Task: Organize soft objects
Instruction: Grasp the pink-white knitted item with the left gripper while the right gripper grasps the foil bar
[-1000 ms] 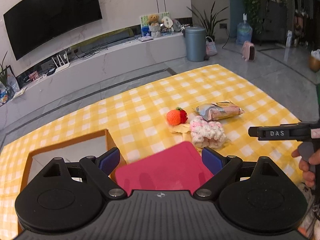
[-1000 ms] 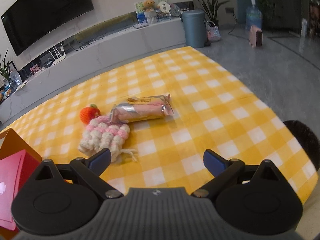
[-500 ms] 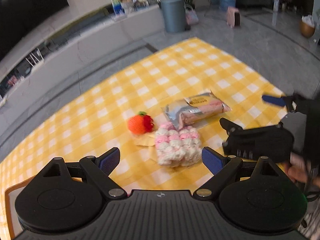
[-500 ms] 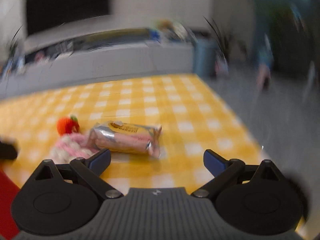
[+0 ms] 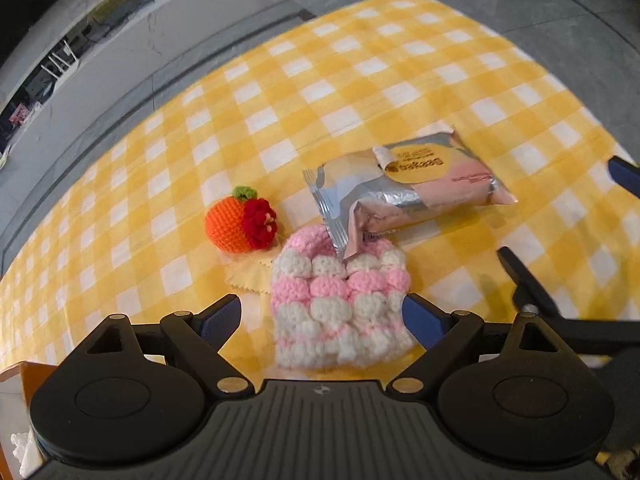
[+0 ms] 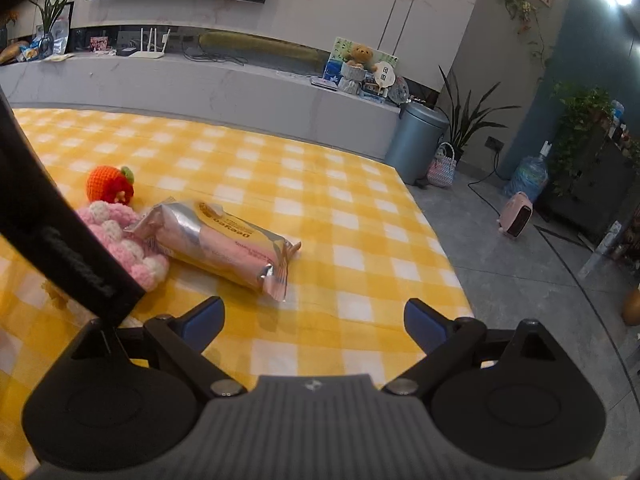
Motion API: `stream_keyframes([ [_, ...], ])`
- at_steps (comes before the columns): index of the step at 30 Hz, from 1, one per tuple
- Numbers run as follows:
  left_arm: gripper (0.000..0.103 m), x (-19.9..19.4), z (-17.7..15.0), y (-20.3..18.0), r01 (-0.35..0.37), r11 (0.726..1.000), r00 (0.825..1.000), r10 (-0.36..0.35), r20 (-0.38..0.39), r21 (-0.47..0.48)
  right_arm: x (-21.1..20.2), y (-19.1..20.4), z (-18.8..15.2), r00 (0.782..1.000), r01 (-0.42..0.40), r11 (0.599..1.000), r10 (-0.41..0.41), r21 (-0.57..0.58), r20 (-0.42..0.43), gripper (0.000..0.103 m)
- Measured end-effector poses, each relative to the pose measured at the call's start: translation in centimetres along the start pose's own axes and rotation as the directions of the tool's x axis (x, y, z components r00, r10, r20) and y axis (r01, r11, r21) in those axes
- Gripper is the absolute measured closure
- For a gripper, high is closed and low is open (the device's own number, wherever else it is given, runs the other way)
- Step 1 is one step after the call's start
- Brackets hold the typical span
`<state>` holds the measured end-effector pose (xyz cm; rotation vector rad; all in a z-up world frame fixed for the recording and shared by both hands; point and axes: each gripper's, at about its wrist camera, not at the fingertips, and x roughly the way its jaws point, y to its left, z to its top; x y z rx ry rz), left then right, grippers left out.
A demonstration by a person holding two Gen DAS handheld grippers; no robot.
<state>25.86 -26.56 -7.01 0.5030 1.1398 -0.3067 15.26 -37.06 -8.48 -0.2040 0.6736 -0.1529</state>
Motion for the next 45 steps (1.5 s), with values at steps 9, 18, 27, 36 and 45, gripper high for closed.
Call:
stream_keyframes([
  [9, 0.018, 3.0, 0.5, 0.0, 0.07, 0.997, 0.995, -0.071, -0.075, -0.014, 0.5, 1.6, -0.8, 0.998, 0.043, 0.992, -0.047, -0.122, -0.03, 0.004],
  [18, 0.047, 1.6, -0.9, 0.8, 0.138, 0.986, 0.988, -0.13, -0.083, 0.097, 1.2, 4.3, -1.9, 1.0, 0.026, 0.956, -0.029, -0.291, -0.005, 0.004],
  [27, 0.047, 1.7, -1.1, 2.9, 0.226, 0.974, 0.971, -0.226, -0.085, -0.002, 1.7, 6.3, -2.4, 0.984, 0.092, 0.872, -0.007, -0.481, 0.175, 0.004],
  [36, 0.047, 1.8, -1.2, 3.2, 0.247, 0.969, 0.965, -0.248, -0.085, -0.02, 2.6, 5.6, -2.2, 0.972, 0.042, 0.87, 0.078, -0.491, 0.221, 0.02],
  [45, 0.047, 1.8, -1.4, 3.0, 0.242, 0.97, 0.967, -0.243, -0.078, -0.016, 2.3, 6.1, -1.4, 0.989, -0.052, 0.847, 0.118, -0.529, 0.091, 0.082],
])
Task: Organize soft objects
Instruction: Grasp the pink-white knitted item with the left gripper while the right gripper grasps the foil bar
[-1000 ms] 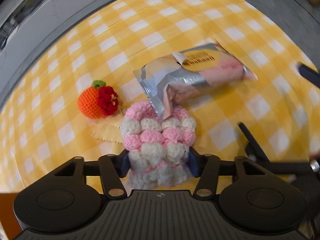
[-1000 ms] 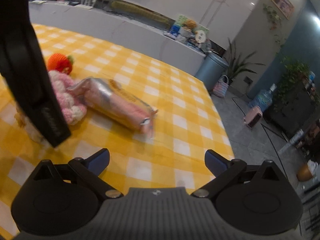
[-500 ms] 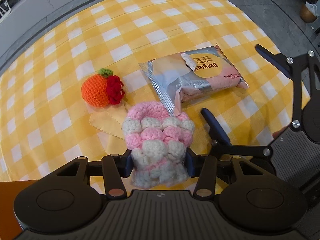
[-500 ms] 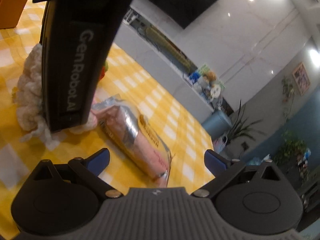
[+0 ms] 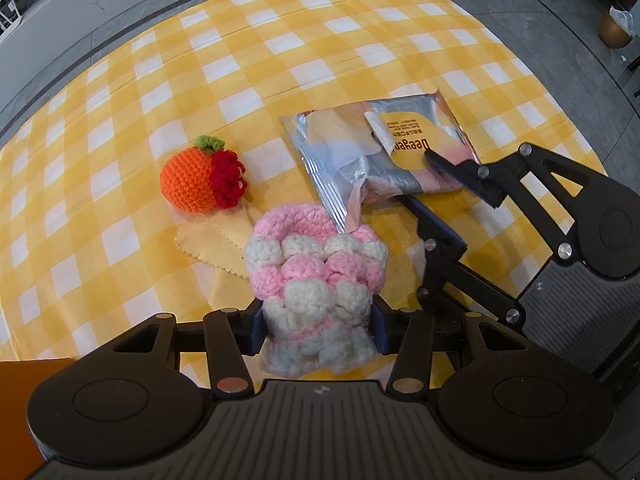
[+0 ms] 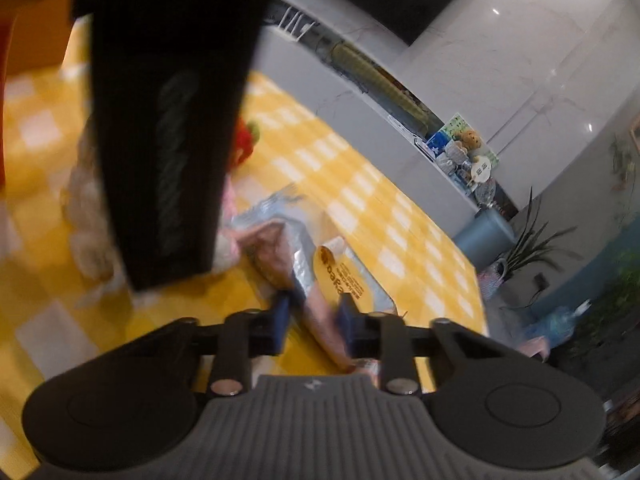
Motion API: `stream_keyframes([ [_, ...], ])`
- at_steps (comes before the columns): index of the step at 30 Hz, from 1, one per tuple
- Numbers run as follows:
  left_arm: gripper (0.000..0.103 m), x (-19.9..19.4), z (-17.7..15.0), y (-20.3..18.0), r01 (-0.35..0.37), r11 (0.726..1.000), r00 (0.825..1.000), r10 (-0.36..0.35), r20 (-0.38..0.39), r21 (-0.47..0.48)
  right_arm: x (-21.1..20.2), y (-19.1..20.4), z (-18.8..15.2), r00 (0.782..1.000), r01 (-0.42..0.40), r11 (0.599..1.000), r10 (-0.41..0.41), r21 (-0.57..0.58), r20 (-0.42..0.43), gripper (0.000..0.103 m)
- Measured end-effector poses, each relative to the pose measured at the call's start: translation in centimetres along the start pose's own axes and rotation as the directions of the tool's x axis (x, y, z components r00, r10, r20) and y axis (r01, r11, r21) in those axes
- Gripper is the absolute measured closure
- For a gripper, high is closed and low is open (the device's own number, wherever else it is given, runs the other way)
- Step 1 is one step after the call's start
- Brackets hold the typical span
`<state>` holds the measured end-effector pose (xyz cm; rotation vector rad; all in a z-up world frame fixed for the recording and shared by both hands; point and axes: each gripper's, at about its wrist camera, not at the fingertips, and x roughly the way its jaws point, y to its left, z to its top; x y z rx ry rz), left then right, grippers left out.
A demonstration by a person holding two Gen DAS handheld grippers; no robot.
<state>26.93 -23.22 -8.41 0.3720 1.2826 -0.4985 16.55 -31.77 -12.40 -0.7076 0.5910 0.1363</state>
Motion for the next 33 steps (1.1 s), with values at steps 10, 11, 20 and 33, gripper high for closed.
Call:
stream_keyframes([
  [10, 0.049, -0.1, 0.0, 0.9, 0.074, 0.997, 0.997, -0.074, 0.012, -0.031, -5.3, -1.0, -0.4, 0.988, -0.151, 0.986, 0.148, -0.072, -0.049, 0.099],
  [11, 0.049, -0.1, 0.0, 0.8, 0.076, 0.997, 0.997, -0.076, 0.012, -0.023, -6.1, -0.9, -0.6, 0.986, -0.164, 0.983, 0.16, -0.084, -0.055, 0.099],
  [20, 0.05, -0.2, -0.1, 1.2, 0.109, 0.993, 0.994, -0.108, 0.022, -0.045, -7.8, 0.8, -1.6, 0.988, -0.148, 0.977, 0.152, -0.152, 0.016, 0.005],
  [33, 0.05, -0.3, -0.1, 1.8, 0.145, 0.987, 0.989, -0.144, 0.025, -0.069, -1.4, -2.5, -0.3, 0.973, -0.23, 0.952, 0.218, 0.2, 0.079, 0.012],
])
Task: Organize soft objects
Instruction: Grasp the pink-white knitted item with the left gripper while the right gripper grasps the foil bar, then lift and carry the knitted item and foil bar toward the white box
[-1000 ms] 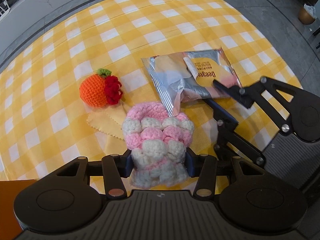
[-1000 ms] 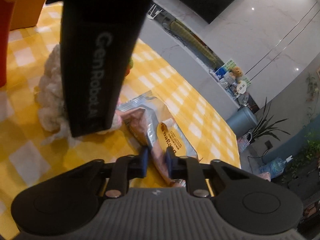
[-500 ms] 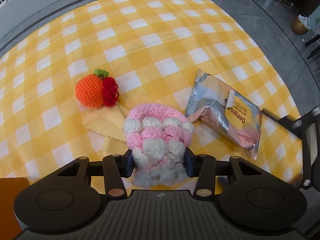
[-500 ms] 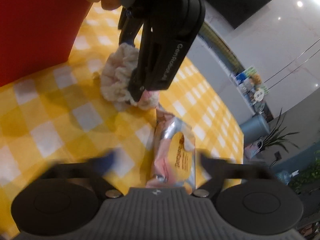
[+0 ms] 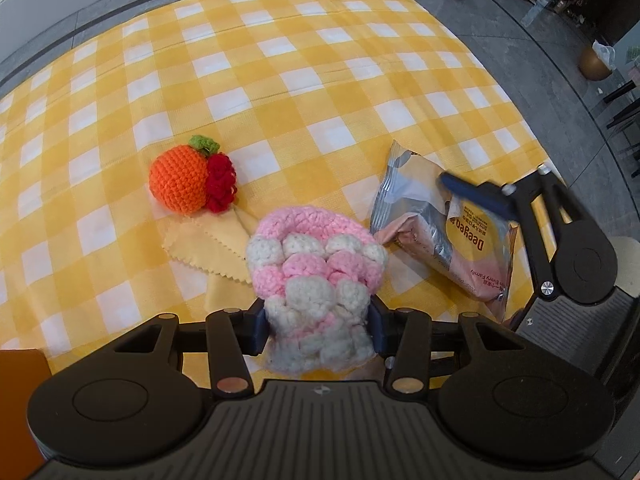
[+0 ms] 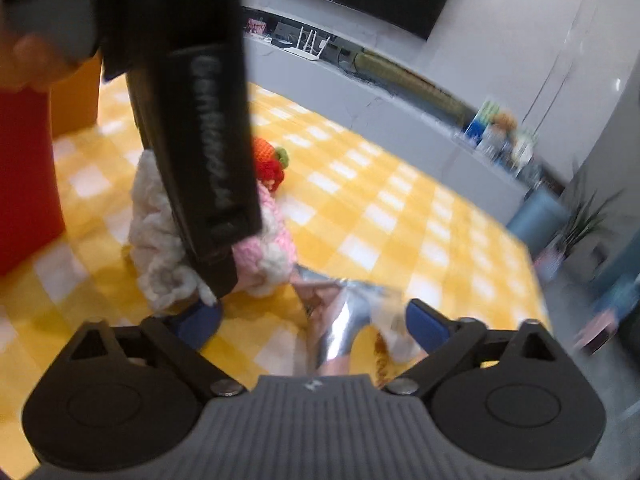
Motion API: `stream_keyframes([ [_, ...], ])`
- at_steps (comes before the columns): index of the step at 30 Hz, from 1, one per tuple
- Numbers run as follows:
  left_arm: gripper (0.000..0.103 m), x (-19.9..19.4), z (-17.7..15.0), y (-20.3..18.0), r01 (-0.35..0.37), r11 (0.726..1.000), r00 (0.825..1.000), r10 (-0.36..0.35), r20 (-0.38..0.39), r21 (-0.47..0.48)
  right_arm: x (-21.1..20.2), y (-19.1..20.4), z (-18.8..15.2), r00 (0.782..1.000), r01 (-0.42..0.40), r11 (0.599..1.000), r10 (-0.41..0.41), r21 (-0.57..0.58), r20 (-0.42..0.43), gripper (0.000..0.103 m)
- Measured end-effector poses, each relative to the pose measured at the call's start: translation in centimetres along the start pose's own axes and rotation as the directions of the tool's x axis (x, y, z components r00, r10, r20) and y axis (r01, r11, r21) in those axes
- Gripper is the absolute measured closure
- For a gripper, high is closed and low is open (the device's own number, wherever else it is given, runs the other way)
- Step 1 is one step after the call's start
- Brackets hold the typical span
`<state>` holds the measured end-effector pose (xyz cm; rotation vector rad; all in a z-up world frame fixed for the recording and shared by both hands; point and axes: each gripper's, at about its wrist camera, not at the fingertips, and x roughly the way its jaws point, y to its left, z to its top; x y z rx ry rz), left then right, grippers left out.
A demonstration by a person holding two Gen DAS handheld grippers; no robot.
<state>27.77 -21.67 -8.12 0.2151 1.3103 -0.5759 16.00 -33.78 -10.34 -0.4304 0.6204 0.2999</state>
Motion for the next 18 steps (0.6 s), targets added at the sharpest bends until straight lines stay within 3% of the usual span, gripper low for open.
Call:
stream_keyframes([
  [2, 0.05, 0.0, 0.0, -0.1, -0.003, 1.0, 1.0, 0.003, 0.001, 0.002, 0.1, 0.2, 0.2, 1.0, 0.004, 1.0, -0.004, -0.009, -0.007, 0.024],
  [4, 0.05, 0.0, 0.0, -0.1, -0.006, 1.0, 1.0, 0.006, 0.002, 0.005, 0.5, 0.7, 0.6, 0.997, 0.061, 0.997, -0.063, -0.054, -0.044, 0.07],
  [7, 0.05, -0.1, 0.0, -0.2, -0.004, 1.0, 1.0, 0.004, 0.008, 0.007, 1.3, 0.7, 0.4, 0.983, 0.152, 0.987, -0.157, -0.053, -0.098, 0.072],
  [10, 0.05, -0.1, -0.1, 0.0, 0.002, 1.0, 1.0, -0.002, 0.011, -0.001, 0.8, -0.9, 0.8, 0.984, 0.158, 0.983, -0.149, 0.093, -0.099, 0.079],
  [12, 0.05, -0.1, -0.1, 0.1, 0.008, 1.0, 1.0, -0.008, 0.01, -0.006, -0.2, -2.7, 0.8, 0.988, 0.151, 0.958, -0.137, 0.243, -0.073, 0.084],
  [14, 0.05, -0.1, -0.1, 0.1, 0.008, 1.0, 1.0, -0.008, 0.01, -0.006, -1.7, -5.1, 0.5, 0.991, 0.128, 0.898, -0.131, 0.422, -0.022, 0.085],
  [15, 0.05, -0.1, -0.1, 0.0, 0.006, 1.0, 1.0, -0.006, 0.009, -0.003, -2.6, -6.4, 0.1, 0.994, 0.087, 0.847, -0.113, 0.525, 0.016, 0.086],
  [17, 0.05, -0.1, -0.1, -0.1, 0.004, 1.0, 1.0, -0.004, 0.009, 0.001, -4.2, -8.5, -1.2, 0.993, -0.051, 0.708, -0.037, 0.704, 0.108, 0.086],
  [18, 0.05, -0.1, 0.0, -0.1, 0.003, 1.0, 1.0, -0.003, 0.008, 0.002, -4.5, -9.5, -1.9, 0.989, -0.136, 0.614, 0.033, 0.778, 0.147, 0.086],
])
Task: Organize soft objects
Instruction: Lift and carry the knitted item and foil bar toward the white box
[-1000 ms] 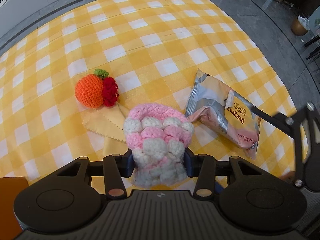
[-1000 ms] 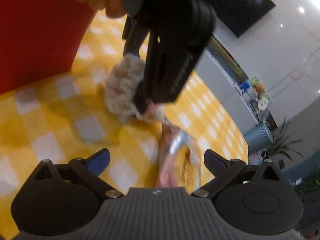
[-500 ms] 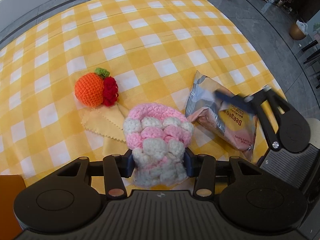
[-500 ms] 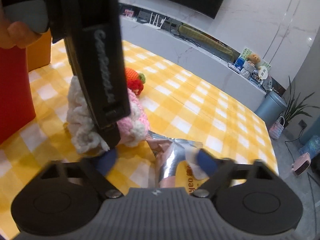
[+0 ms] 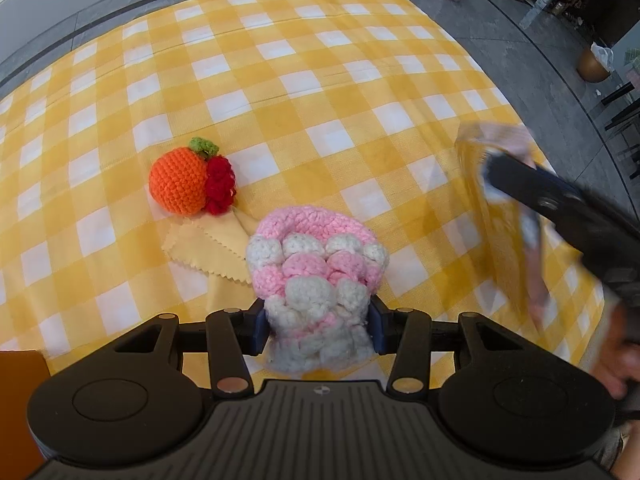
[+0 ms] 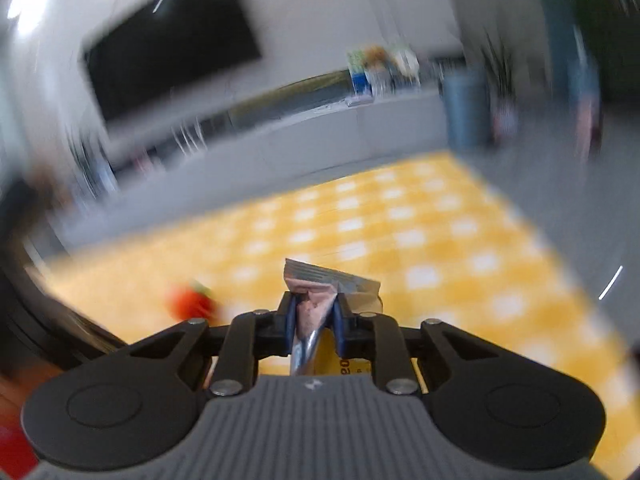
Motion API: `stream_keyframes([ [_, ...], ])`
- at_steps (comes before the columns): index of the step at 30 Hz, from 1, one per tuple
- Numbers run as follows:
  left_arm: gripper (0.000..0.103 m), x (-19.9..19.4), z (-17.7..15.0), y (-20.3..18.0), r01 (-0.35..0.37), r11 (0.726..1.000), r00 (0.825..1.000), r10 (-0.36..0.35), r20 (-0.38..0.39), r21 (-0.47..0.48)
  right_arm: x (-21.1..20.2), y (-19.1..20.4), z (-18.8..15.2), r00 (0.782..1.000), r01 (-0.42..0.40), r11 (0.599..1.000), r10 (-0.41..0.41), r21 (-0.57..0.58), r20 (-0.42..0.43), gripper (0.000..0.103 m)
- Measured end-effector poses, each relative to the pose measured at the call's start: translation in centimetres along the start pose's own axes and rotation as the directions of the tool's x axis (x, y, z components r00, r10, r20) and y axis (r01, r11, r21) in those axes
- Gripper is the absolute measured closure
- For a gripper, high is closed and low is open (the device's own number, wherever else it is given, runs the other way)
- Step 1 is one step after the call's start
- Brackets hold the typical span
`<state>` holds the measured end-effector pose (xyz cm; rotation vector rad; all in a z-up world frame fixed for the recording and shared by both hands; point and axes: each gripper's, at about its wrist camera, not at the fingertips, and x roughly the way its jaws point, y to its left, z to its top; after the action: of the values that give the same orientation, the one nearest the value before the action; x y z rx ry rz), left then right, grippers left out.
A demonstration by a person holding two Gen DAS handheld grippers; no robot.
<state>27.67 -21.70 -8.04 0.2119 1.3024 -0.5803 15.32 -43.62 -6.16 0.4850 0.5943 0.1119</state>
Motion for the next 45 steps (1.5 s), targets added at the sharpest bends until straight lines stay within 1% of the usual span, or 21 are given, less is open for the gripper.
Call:
stream_keyframes([
  [2, 0.05, 0.0, 0.0, 0.0, 0.001, 1.0, 1.0, -0.001, -0.001, -0.002, -0.5, -2.0, -0.4, 0.992, -0.109, 0.977, 0.117, 0.185, -0.037, 0.086],
  [4, 0.05, 0.0, 0.0, 0.1, 0.004, 1.0, 1.0, -0.004, -0.003, -0.005, -0.5, -2.4, -1.0, 0.985, -0.141, 0.97, 0.157, 0.199, -0.066, 0.086],
  [6, 0.05, 0.0, 0.0, 0.1, 0.005, 1.0, 1.0, -0.005, -0.002, -0.007, -0.5, -2.5, -1.3, 0.991, -0.062, 0.982, 0.081, 0.178, -0.102, 0.085],
  [7, 0.05, 0.0, 0.0, 0.1, 0.006, 1.0, 1.0, -0.006, -0.002, -0.007, -0.1, -2.3, -1.4, 0.993, -0.001, 0.989, 0.019, 0.151, -0.12, 0.081],
  [11, 0.05, 0.1, 0.0, 0.1, 0.003, 1.0, 1.0, -0.003, -0.003, -0.004, 0.9, -1.5, -1.2, 0.993, 0.015, 0.994, -0.002, 0.109, -0.117, 0.078],
  [13, 0.05, 0.1, 0.0, 0.1, 0.0, 1.0, 1.0, 0.0, -0.005, -0.003, 1.4, -0.7, -1.4, 0.991, 0.05, 0.999, -0.047, 0.021, -0.122, 0.062],
  [15, 0.05, 0.1, 0.0, 0.1, 0.0, 1.0, 1.0, 0.0, -0.004, -0.001, 1.1, -0.3, -2.2, 0.99, 0.067, 0.997, -0.072, -0.039, -0.125, 0.061],
  [17, 0.05, 0.1, 0.0, 0.1, 0.002, 1.0, 1.0, -0.002, -0.004, -0.001, 1.8, -0.5, -2.1, 0.985, 0.081, 0.994, -0.091, -0.069, -0.147, 0.053],
  [19, 0.05, 0.1, 0.0, 0.1, 0.002, 1.0, 1.0, -0.002, -0.003, -0.001, 2.5, 0.0, -2.3, 0.977, 0.115, 0.985, -0.136, -0.129, -0.166, 0.04],
  [22, 0.05, 0.1, 0.0, 0.1, 0.002, 1.0, 1.0, -0.002, -0.004, -0.001, 4.5, 0.6, -3.2, 0.95, 0.142, 0.965, -0.195, -0.219, -0.244, 0.028],
  [25, 0.05, 0.1, 0.0, 0.1, 0.002, 1.0, 1.0, -0.002, -0.004, 0.001, 5.1, 1.9, -4.0, 0.943, 0.135, 0.927, -0.228, -0.349, -0.242, 0.023],
  [27, 0.05, 0.1, 0.0, 0.1, 0.002, 1.0, 1.0, -0.002, -0.004, -0.001, 4.9, 1.8, -3.8, 0.943, 0.153, 0.927, -0.241, -0.341, -0.231, 0.023],
  [29, 0.05, 0.1, 0.0, 0.1, 0.005, 1.0, 1.0, -0.005, -0.004, -0.001, 4.3, 1.6, -3.6, 0.941, 0.192, 0.916, -0.273, -0.351, -0.198, 0.016],
  [31, 0.05, 0.1, 0.0, 0.2, 0.009, 1.0, 1.0, -0.009, -0.005, -0.002, 3.7, 1.4, -3.6, 0.938, 0.223, 0.889, -0.307, -0.399, -0.16, 0.002],
  [32, 0.05, 0.1, 0.0, 0.2, 0.011, 1.0, 1.0, -0.011, -0.005, -0.004, 3.6, 1.2, -3.6, 0.936, 0.227, 0.883, -0.314, -0.412, -0.157, 0.003],
  [35, 0.05, 0.1, 0.0, 0.2, 0.011, 1.0, 1.0, -0.011, -0.005, -0.004, 4.3, -0.1, -3.8, 0.924, 0.208, 0.915, -0.3, -0.346, -0.236, 0.002],
  [38, 0.05, 0.0, 0.0, 0.2, 0.009, 1.0, 1.0, -0.009, -0.003, 0.0, 4.4, 0.1, -3.8, 0.921, 0.201, 0.901, -0.308, -0.384, -0.24, 0.005],
  [39, 0.05, 0.1, 0.0, 0.2, 0.008, 1.0, 1.0, -0.008, -0.003, 0.0, 4.3, 0.2, -3.7, 0.921, 0.205, 0.9, -0.311, -0.384, -0.236, 0.014],
  [40, 0.05, 0.1, 0.0, 0.1, 0.008, 1.0, 1.0, -0.008, -0.004, -0.001, 3.9, 0.2, -3.5, 0.926, 0.205, 0.903, -0.304, -0.378, -0.223, 0.033],
  [41, 0.05, 0.1, 0.0, 0.1, 0.009, 1.0, 1.0, -0.009, -0.004, -0.001, 3.6, 0.1, -3.3, 0.931, 0.211, 0.905, -0.302, -0.369, -0.208, 0.04],
  [45, 0.05, 0.0, 0.0, 0.0, 0.005, 1.0, 1.0, -0.005, 0.0, 0.006, 2.7, -0.8, -2.8, 0.937, 0.207, 0.927, -0.28, -0.313, -0.21, 0.048],
])
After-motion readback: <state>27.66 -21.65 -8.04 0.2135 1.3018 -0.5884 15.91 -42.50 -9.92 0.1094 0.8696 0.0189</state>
